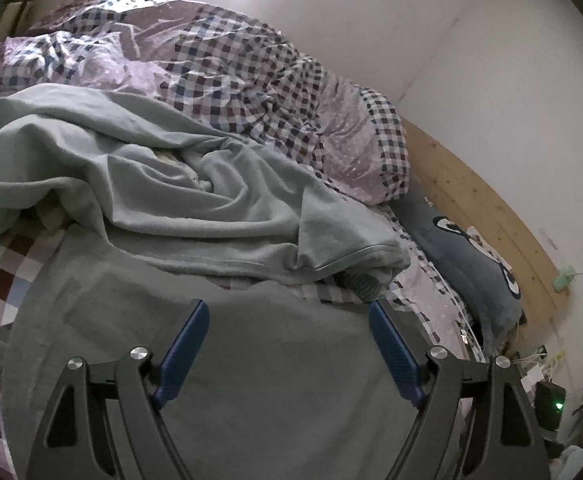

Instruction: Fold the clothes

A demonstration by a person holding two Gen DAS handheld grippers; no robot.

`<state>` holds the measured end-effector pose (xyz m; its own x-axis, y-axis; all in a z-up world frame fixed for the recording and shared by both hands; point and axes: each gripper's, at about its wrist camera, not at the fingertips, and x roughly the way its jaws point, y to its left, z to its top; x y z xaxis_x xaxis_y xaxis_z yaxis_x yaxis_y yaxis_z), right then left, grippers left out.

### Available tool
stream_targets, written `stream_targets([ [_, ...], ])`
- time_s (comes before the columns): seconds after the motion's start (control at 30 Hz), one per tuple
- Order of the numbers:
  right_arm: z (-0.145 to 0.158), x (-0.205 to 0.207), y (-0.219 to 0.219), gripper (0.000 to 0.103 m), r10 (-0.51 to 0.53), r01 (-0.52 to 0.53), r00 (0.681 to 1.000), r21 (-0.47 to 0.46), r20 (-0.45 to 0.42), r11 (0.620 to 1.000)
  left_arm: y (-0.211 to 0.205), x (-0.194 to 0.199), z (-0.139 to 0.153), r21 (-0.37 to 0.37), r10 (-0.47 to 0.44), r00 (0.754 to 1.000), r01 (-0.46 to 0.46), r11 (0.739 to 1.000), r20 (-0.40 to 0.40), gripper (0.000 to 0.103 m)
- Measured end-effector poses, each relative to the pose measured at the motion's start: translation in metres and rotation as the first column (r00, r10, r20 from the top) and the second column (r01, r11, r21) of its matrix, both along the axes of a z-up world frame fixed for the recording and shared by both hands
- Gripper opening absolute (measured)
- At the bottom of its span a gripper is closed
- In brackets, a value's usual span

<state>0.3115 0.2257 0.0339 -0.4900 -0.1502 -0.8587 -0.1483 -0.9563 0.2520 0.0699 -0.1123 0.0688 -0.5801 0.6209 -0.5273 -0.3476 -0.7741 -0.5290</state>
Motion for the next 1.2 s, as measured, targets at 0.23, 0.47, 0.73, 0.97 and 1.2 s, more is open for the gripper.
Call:
stream_targets([
  [0.23,0.022,0.009,0.018,0.0,-0.073,0.072,0.997,0.057,0.03,0.996,-0.01,0.0,0.0,0.022,0.014,1.0,-0.014,1.0,0.008,0.085],
  [0.47,0.001,0.017,0.005,0.006,-0.007,0.0,0.984,0.042,0.178,0.999,-0.016,0.0,0.0,0.019,0.014,1.0,-0.014,1.0,0.009,0.085],
  [0.73,-0.02,0.03,-0.021,0.034,0.073,-0.105,0.957,0.102,0.279,0.989,-0.017,0.003,0.002,0.018,0.004,1.0,-0.004,1.0,0.001,0.085],
  [0.97,-0.04,0.026,-0.03,0.026,0.087,-0.134,0.94,0.123,0.329,0.983,-0.013,0.003,0.003,0.013,-0.014,1.0,0.014,1.0,-0.007,0.085],
  [1.2,-0.028,0.033,-0.027,0.0,0.095,-0.151,0.943,0.156,0.319,0.976,-0.01,0.002,0.002,0.007,-0.021,1.0,0.021,1.0,-0.001,0.085],
])
